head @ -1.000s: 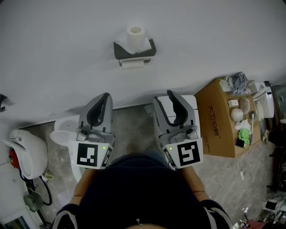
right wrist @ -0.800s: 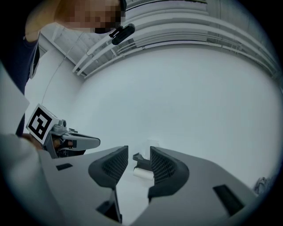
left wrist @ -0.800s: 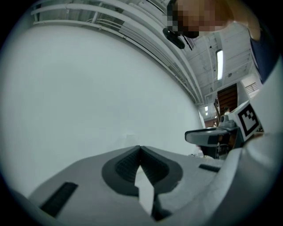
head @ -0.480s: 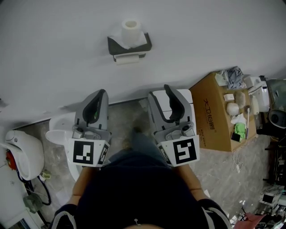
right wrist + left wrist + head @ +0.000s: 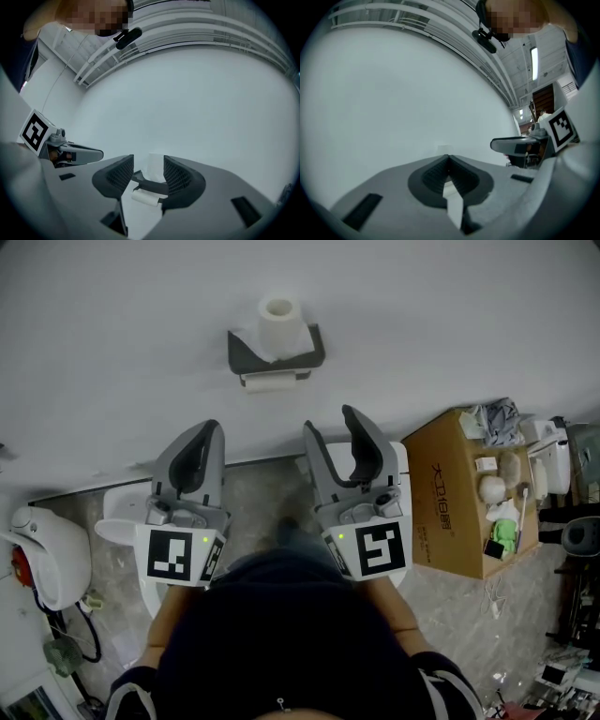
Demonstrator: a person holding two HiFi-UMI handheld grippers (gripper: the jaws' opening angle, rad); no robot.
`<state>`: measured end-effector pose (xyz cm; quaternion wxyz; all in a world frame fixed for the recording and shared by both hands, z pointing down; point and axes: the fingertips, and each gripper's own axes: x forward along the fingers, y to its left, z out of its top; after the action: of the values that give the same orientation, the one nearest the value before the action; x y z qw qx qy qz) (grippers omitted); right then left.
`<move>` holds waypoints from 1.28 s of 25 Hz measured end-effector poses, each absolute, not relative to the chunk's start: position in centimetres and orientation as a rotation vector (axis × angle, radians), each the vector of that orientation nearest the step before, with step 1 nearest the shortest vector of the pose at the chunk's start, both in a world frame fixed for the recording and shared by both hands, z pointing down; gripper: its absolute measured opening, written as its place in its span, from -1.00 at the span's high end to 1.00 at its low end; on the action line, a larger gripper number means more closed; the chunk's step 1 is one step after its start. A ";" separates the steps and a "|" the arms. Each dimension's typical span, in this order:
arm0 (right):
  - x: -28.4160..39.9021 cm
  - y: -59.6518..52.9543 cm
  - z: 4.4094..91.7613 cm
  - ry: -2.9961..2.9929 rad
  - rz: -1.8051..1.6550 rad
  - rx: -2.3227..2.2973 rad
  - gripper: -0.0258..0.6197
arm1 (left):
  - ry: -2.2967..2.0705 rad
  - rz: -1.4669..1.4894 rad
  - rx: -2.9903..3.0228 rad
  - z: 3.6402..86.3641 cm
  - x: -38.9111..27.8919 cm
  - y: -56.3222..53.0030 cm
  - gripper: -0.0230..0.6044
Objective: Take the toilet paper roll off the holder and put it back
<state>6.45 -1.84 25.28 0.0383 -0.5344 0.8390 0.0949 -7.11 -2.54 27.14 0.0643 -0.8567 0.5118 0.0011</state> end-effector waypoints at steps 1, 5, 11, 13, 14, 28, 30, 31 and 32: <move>6.6 -2.5 25.4 2.576 0.288 -1.637 0.32 | 1.548 0.003 -2.583 27.1 -7.0 -3.1 0.92; 6.9 -5.1 25.7 2.593 0.281 -1.623 0.30 | 1.560 -0.002 -2.577 27.3 -6.4 -5.2 0.92; 7.6 -8.5 26.2 2.613 0.254 -1.590 0.26 | 1.569 -0.017 -2.572 27.9 -5.1 -8.4 0.92; 7.7 -9.5 26.4 2.625 0.249 -1.572 0.25 | 1.579 -0.024 -2.570 28.1 -4.8 -9.4 0.92; 7.7 -10.0 26.5 2.629 0.248 -1.562 0.24 | 1.584 -0.025 -2.567 28.2 -4.7 -9.8 0.92; 6.6 -13.5 27.5 2.721 0.229 -1.450 0.16 | 1.628 -0.037 -2.538 28.8 -4.1 -12.8 0.92; 6.3 -13.7 27.6 2.726 0.224 -1.455 0.15 | 1.625 -0.036 -2.539 28.7 -4.3 -13.0 0.92; 6.2 -13.8 27.6 2.729 0.221 -1.462 0.15 | 1.621 -0.034 -2.541 28.6 -4.4 -13.1 0.92; 6.0 -13.9 27.6 2.730 0.218 -1.470 0.14 | 1.615 -0.031 -2.543 28.5 -4.5 -13.2 0.92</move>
<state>6.02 -13.94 27.62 0.0167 -0.4729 0.8782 0.0703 -4.46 -13.23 28.50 0.0643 -0.8423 0.5350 -0.0104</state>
